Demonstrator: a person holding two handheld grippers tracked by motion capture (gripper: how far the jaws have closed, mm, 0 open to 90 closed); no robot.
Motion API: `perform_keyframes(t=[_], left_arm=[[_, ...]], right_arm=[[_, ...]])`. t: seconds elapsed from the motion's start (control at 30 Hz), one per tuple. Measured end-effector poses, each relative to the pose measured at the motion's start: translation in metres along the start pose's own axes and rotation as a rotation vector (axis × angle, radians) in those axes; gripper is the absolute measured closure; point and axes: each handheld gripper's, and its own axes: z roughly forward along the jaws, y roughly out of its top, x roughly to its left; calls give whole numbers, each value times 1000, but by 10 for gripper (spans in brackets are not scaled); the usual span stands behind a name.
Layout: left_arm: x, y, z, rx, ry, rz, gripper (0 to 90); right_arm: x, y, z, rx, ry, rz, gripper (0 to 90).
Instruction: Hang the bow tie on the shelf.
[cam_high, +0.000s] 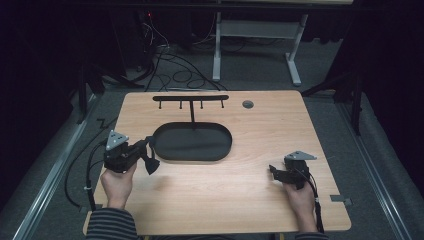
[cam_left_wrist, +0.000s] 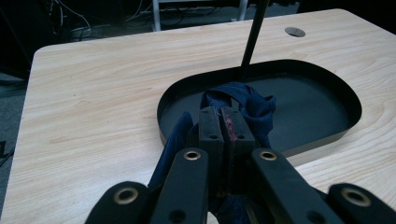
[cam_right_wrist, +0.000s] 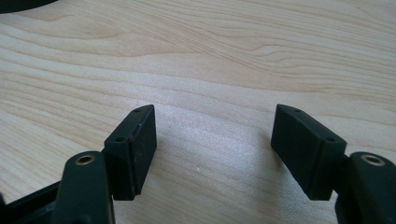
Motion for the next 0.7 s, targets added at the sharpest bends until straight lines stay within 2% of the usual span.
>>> perform_keyframes(t=[0.27, 0.4, 0.7], left_arm=[[-4, 8, 1, 3, -9, 9, 879], [-6, 12, 1, 5, 4, 30, 879], [-9, 27, 2, -7, 1, 44, 879]], right_arm=[[0, 0, 0, 1, 1, 0, 325], [0, 0, 0, 1, 1, 0, 325], [0, 0, 0, 1, 1, 0, 324]])
